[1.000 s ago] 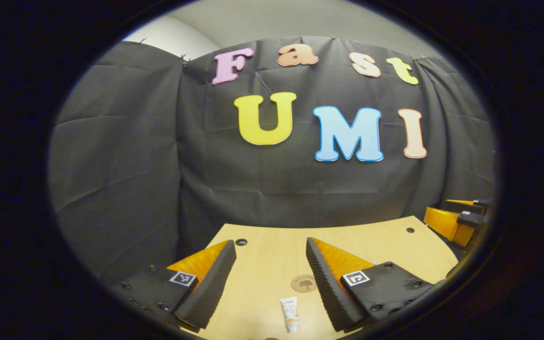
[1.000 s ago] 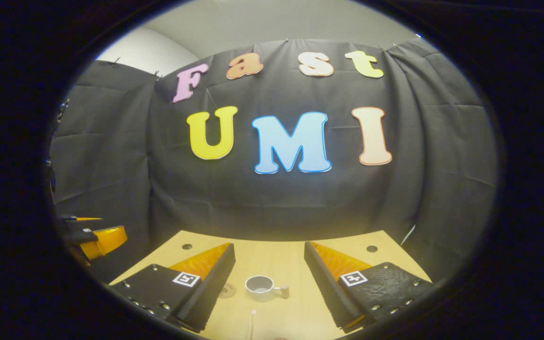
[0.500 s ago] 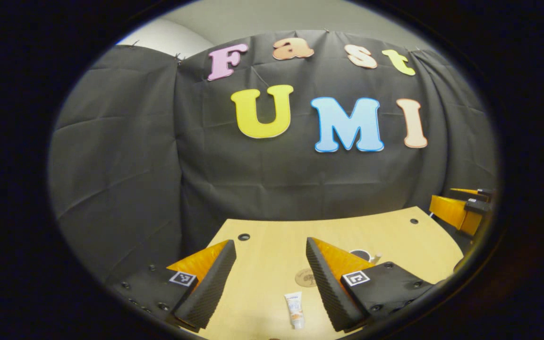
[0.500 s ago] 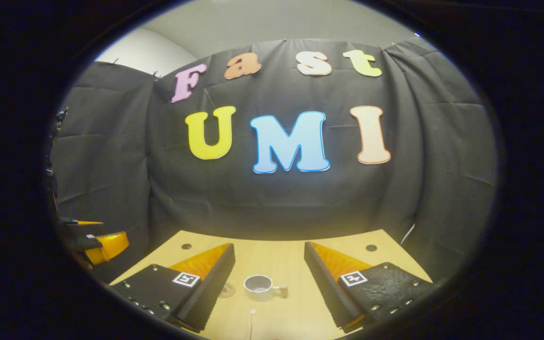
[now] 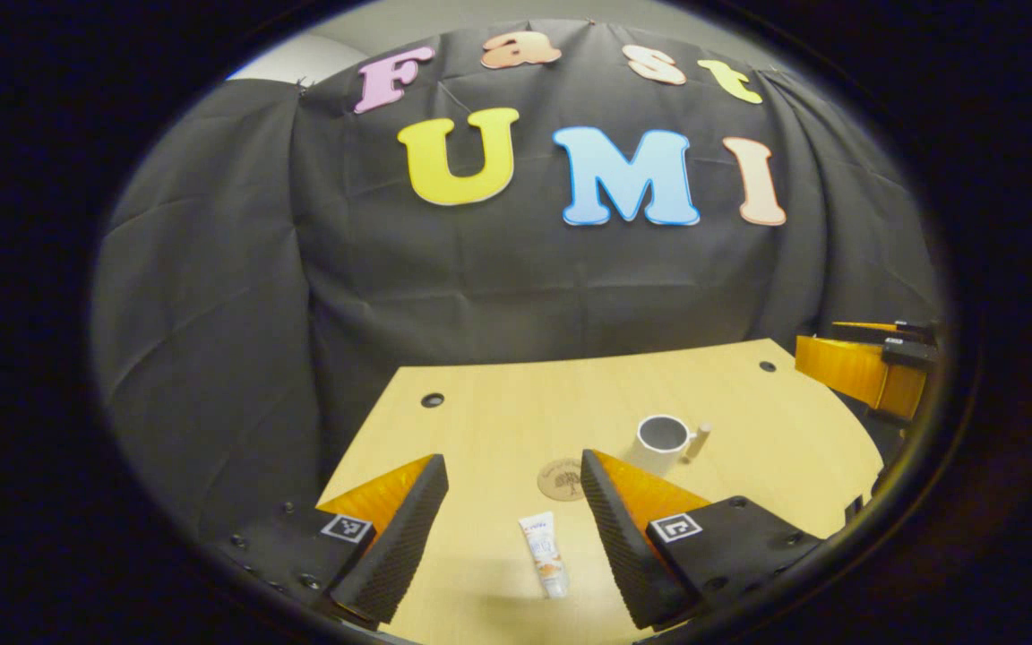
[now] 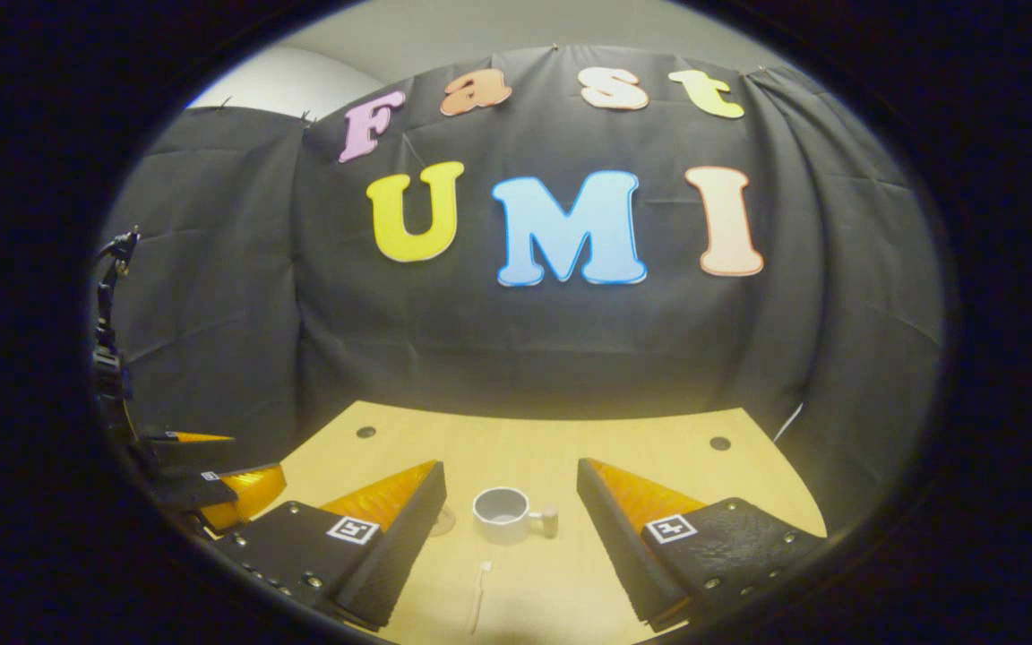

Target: Put the toothbrush and toothpaste on the desktop into the cup, then pick up the cup and place it on the coaster on the desktop.

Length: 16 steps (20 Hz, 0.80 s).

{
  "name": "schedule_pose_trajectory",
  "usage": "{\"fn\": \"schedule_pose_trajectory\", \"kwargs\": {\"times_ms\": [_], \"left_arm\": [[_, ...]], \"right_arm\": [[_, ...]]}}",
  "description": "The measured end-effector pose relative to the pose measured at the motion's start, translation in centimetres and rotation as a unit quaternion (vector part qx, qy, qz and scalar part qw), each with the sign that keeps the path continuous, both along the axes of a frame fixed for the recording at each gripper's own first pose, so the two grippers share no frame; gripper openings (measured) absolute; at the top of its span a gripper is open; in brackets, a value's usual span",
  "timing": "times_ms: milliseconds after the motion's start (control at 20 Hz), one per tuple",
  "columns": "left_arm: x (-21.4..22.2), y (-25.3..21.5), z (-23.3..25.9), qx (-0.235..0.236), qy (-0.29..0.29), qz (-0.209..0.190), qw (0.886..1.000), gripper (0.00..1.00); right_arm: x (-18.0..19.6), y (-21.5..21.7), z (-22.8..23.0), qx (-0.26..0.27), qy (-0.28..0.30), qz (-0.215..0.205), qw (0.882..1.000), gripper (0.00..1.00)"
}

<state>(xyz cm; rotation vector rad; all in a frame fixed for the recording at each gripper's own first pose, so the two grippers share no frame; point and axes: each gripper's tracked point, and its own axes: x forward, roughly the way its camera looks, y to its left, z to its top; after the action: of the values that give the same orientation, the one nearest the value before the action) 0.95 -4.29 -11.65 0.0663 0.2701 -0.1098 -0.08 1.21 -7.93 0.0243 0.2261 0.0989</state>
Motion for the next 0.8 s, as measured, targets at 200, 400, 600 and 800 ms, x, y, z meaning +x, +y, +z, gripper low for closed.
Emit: {"fn": "schedule_pose_trajectory", "kwargs": {"times_ms": [200,400,600,800], "left_arm": [[0.4,-0.8,-4.6,-0.006,0.051,-0.011,0.999,0.97],[1.1,-0.8,-9.1,0.002,0.097,-0.015,0.995,0.97],[1.9,-0.4,-13.8,-0.010,0.155,-0.013,0.988,0.97],[3.1,0.3,-17.7,-0.008,0.201,-0.009,0.980,0.97]], "right_arm": [[0.4,1.9,-4.5,-0.011,0.070,0.032,0.997,0.92],[1.0,2.9,-8.8,-0.025,0.132,0.040,0.990,0.93],[1.2,3.8,-14.2,-0.051,0.212,0.051,0.975,0.93],[1.3,4.5,-19.3,-0.058,0.287,0.054,0.955,0.93]]}}
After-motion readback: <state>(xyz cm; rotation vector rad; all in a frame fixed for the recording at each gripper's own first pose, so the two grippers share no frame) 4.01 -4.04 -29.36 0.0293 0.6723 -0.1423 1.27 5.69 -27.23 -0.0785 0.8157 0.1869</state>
